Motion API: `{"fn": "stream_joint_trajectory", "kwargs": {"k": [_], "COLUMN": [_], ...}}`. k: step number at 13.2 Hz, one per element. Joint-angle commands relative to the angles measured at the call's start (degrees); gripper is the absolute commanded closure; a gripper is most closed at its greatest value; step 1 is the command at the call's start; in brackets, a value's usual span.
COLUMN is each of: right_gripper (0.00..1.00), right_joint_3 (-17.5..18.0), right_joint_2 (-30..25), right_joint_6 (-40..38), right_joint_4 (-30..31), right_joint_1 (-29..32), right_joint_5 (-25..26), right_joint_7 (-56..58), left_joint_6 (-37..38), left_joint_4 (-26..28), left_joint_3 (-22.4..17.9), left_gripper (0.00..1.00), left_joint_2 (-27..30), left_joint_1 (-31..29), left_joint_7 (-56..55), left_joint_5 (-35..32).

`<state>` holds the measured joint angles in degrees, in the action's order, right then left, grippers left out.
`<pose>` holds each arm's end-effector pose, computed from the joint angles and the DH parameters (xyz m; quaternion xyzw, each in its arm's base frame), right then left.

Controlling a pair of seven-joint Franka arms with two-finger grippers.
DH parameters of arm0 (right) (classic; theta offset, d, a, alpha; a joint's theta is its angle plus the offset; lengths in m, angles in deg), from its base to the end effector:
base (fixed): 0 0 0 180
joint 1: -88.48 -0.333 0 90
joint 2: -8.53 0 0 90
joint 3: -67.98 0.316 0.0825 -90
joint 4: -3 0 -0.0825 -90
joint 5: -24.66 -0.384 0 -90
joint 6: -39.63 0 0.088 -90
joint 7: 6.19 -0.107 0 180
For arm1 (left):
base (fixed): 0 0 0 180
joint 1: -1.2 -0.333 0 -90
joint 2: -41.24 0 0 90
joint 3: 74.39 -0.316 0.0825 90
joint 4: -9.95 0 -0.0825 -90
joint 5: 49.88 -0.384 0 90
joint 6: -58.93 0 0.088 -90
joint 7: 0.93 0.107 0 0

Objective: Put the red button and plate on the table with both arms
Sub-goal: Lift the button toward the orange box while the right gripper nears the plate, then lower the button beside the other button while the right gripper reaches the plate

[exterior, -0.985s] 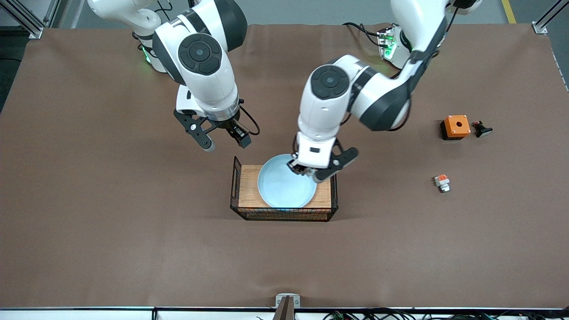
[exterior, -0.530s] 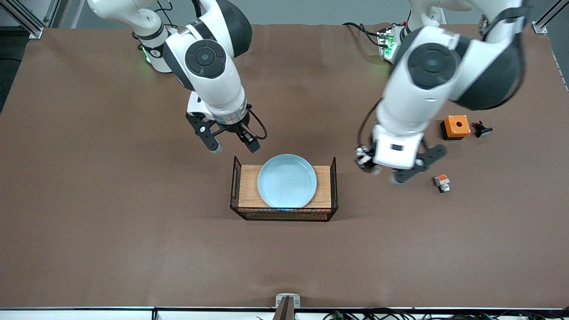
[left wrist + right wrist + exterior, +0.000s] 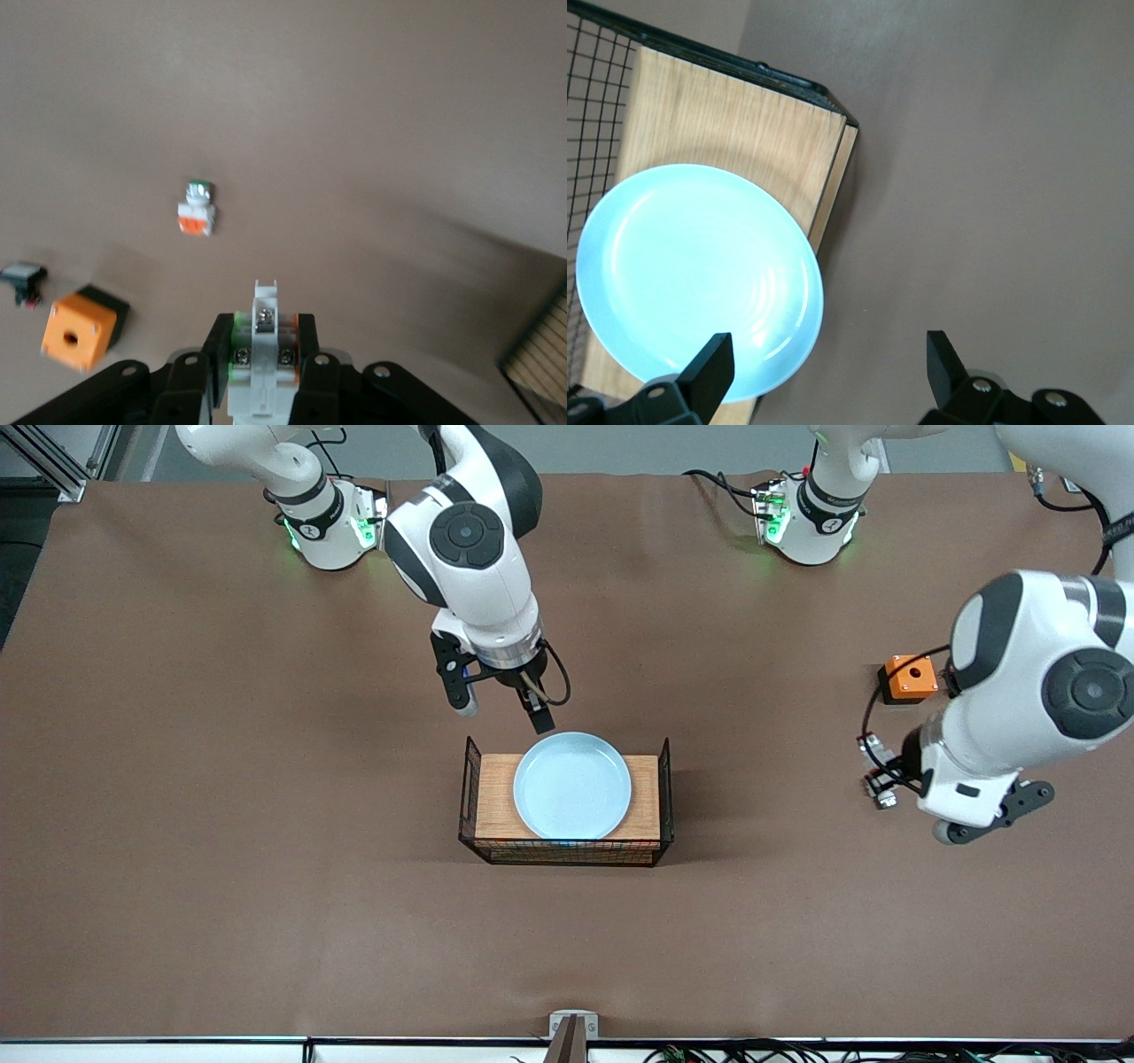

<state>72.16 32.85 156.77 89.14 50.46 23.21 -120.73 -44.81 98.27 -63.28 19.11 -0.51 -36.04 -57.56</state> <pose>0.5180 0.4614 0.4347 -0.8001 0.5964 0.0140 0.0629 0.6539 -0.0809 0.4252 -0.9762 -0.2079 0.0401 0.0461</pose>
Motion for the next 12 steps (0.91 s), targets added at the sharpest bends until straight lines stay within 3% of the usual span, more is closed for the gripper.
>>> {"fn": "stream_joint_trajectory", "kwargs": {"k": [1,3,5,8,12], "right_gripper": [0.04,0.04,0.04,0.04,0.2], "right_joint_3": [-0.3,-0.3,-0.3,-0.3,-0.4], "right_joint_2": [4.6,7.8,9.5,11.9,12.8], "right_joint_6": [1.6,1.6,1.6,1.6,2.4], "right_joint_4": [-2.6,-5.5,-6.7,-9.4,-9.6], "right_joint_1": [-0.3,-0.3,-0.4,-0.5,-1.1], "right_joint_5": [0.2,0.2,0.3,0.3,0.7], "right_joint_7": [-5.4,-5.8,-5.8,-5.7,-5.4], "left_joint_6": [-15.3,-23.0,-25.3,-27.1,-35.0], "left_joint_4": [13.2,17.1,18.6,20.0,23.1], "left_joint_3": [0.5,0.4,0.6,0.3,0.5], "left_gripper": [1.0,1.0,1.0,1.0,1.0], "left_joint_2": [0.1,-2.1,-2.9,-4.1,-5.9], "left_joint_1": [-4.5,-6.5,-9.7,-12.1,-19.8], "left_joint_7": [2.8,3.6,4.7,8.1,17.9], "left_joint_5": [-1.2,-4.4,-9.5,-10.7,-15.3]}}
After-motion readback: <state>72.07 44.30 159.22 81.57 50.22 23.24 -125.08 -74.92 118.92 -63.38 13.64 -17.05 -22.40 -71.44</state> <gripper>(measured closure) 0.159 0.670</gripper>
